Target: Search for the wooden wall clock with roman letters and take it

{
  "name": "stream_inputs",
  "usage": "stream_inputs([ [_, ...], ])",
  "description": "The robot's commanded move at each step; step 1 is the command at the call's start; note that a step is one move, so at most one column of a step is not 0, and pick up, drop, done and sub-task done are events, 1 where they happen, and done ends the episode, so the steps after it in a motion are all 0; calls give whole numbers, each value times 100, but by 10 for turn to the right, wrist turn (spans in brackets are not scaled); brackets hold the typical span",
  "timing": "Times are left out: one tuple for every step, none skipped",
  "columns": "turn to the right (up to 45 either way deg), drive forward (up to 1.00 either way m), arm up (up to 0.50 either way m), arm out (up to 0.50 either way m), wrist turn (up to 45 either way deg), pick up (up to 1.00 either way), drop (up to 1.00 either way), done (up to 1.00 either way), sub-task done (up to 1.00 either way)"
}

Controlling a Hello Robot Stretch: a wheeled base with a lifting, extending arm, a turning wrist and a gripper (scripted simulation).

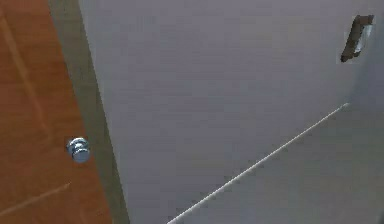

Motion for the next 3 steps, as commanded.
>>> stream_inputs([
  [210, 0, 0, 0, 0, 0, 0, 0, 0],
  [0, 95, 0, 0, 0, 0, 0, 0, 0],
  [450, 0, 0, 0, 0, 0, 0, 0, 0],
])
